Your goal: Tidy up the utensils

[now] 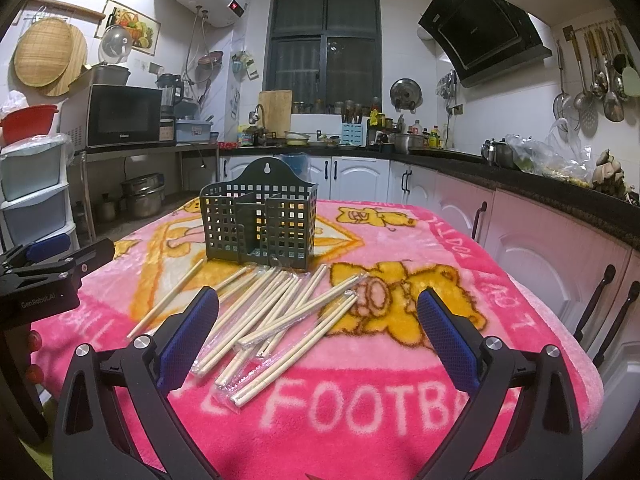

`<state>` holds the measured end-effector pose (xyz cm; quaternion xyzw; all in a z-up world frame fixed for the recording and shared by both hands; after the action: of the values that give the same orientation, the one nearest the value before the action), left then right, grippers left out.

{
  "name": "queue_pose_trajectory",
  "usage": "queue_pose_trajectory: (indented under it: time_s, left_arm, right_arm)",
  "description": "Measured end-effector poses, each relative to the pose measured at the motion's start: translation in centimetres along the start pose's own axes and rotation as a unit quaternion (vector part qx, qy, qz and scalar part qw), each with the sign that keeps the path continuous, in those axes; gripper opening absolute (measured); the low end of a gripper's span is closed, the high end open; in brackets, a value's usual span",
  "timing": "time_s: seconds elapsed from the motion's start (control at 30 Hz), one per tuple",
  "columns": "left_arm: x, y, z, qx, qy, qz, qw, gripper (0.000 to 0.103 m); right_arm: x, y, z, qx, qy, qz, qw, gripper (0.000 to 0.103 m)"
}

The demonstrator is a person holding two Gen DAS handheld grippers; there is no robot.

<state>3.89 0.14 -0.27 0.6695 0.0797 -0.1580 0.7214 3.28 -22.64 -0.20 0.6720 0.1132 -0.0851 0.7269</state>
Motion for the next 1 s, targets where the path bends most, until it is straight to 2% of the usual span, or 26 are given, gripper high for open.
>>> queue_pose_trajectory:
  time_s: [0.33, 0.73, 0.87, 1.0]
  left_arm:
    - [0.1, 0.4, 0.0, -0.009, 0.005, -0.005, 0.9999, 0.093]
    - [1.1, -0.1, -2.2, -0.041, 0.02, -0.013, 0.9989, 0.093]
    - [2.3, -0.1, -2.9, -0.061, 0.008, -0.037, 0.9974, 0.093]
    - [3.7, 0.2, -3.1, -0.056, 0.016, -0.057, 0.9967, 0.093]
  right_arm:
    - [0.0, 0.5, -0.2, -0.004, 0.008, -0.008, 1.0, 0.097]
    - [2.7, 0.7, -1.7, -0.009, 0.055, -0.045, 0.997, 0.097]
    - [4.1, 0.9, -1.7, -0.01, 0.06, -0.064, 0.996, 0.097]
    - [6.0, 1.2, -1.2, 0.0, 0.074, -0.097, 0.992, 0.097]
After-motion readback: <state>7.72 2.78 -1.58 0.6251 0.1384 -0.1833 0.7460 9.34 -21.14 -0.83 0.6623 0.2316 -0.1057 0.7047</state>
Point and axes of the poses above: each gripper's, at about its wrist camera, not at the fingertips, and x roughly the way its jaws point, z to its right, y to its top, the point moved 4 cm from there along x, roughly the way its jaws point, and after that the axes turned 7 degrees about -y, right-handed, at the moved point
